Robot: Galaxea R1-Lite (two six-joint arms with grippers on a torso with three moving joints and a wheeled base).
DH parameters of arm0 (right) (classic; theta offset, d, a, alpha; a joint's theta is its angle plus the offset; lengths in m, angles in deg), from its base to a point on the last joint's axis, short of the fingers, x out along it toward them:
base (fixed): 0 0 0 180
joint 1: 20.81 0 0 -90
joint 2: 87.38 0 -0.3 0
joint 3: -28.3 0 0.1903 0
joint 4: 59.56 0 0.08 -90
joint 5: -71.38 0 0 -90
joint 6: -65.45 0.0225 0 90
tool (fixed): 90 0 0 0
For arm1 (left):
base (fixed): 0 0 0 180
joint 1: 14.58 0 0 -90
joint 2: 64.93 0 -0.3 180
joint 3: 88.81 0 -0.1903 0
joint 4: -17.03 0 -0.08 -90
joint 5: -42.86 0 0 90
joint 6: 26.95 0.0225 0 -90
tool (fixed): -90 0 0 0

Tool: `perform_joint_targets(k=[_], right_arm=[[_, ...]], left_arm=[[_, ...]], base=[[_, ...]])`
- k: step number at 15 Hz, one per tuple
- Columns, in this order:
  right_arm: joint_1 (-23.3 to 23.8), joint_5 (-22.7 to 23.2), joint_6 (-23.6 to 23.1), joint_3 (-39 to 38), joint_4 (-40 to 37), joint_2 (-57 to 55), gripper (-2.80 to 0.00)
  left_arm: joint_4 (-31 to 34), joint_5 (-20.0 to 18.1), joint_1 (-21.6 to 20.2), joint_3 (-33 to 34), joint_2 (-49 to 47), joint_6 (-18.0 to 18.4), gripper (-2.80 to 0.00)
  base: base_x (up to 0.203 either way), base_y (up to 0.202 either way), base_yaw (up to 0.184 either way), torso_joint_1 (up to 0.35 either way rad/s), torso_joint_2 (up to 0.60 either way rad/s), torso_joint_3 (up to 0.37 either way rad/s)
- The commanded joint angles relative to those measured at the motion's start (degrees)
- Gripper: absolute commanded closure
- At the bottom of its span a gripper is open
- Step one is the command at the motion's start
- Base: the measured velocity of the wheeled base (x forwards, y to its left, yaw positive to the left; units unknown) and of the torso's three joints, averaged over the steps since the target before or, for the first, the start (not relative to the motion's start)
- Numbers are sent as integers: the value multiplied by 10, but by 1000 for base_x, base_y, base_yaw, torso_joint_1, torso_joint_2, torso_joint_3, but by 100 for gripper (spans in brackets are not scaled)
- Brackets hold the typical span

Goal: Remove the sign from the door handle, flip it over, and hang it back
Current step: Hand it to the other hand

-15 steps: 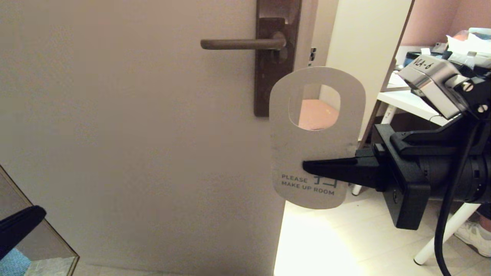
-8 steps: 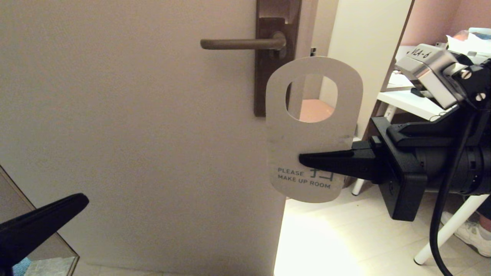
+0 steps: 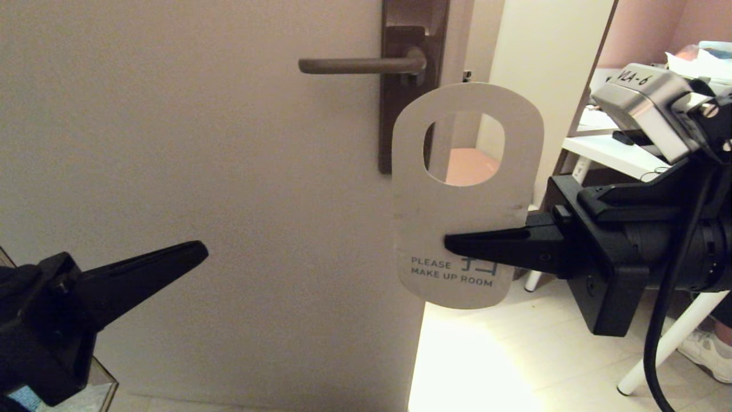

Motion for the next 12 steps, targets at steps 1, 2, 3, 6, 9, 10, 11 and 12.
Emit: perform_joint_targets(k=[1,2,3,6,9,10,11,12], right_arm=[[0,9,-3,0,0,-2,0],[0,13,-6,0,-1,-4,0],[-1,16,-6,1,-1,-6,0],[-1,26,-6,7,-1,-11,0],[-2,33,-6,8,-1,-14,0],[-3,34,-6,8,-1,-15,0],[-6,35,-6,10,-1,-18,0],[-8,40,-6,12,-1,-19,0]], left_arm=[[-25,-18,-1,-16,-48,-8,0],[-33,-29,-1,-26,-59,-11,0],[-36,-42,-1,-34,-69,-11,0],[-37,-94,0,-41,-84,-9,0],[-62,-100,10,-43,-108,-6,0],[-83,-100,13,-43,-119,-6,0],[-96,-100,19,-43,-124,-6,0],[-97,-100,24,-42,-125,-6,0]], base=[[0,0,0,0,0,0],[0,0,0,0,0,0],[0,0,0,0,0,0],[0,0,0,0,0,0],[0,0,0,0,0,0],[0,0,0,0,0,0],[0,0,0,0,0,0],[0,0,0,0,0,0]])
